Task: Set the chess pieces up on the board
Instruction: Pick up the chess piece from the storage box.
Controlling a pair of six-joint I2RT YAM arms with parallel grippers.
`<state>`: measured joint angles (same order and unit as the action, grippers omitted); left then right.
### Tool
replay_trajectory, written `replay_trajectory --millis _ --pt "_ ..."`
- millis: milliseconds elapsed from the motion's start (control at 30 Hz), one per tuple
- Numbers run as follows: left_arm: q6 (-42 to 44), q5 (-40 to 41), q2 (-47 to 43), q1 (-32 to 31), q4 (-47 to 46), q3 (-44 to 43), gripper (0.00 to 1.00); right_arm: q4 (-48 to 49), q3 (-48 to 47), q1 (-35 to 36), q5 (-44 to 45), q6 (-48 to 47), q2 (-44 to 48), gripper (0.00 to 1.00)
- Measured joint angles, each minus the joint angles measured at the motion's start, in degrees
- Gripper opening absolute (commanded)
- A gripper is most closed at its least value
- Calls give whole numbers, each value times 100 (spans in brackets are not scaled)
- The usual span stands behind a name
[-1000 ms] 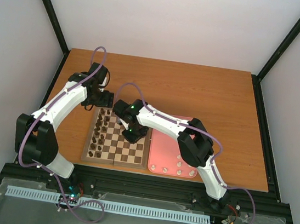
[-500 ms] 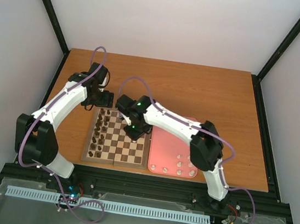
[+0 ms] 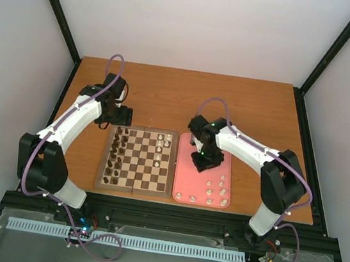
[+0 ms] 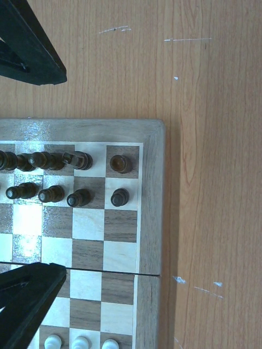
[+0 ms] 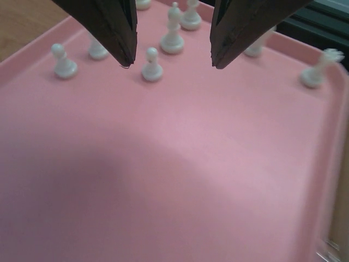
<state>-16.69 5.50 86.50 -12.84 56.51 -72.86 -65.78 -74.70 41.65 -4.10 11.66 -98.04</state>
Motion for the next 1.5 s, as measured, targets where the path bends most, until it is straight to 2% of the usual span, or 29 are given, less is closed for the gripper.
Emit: replay_trajectory --millis 300,600,767,867,1033,1267,1400,1500 --pt "0 -4 2 0 0 0 100 369 1305 -214 -264 44 -2 35" --pt "0 -105 68 0 0 0 100 608 1510 -214 -356 149 48 30" --pt "0 -109 79 0 0 0 100 647 1600 -214 -299 181 48 23" --pt "0 -109 79 0 0 0 100 645 1604 -214 -243 205 48 19" --pt "0 -129 79 0 0 0 100 619 1604 -216 -111 295 48 3" --pt "0 -149 79 0 0 0 100 444 1438 -212 39 221 50 3" --pt "0 -146 76 0 0 0 100 299 986 -70 111 9 50 3" --pt "0 -149 76 0 0 0 100 208 459 289 190 -166 48 3"
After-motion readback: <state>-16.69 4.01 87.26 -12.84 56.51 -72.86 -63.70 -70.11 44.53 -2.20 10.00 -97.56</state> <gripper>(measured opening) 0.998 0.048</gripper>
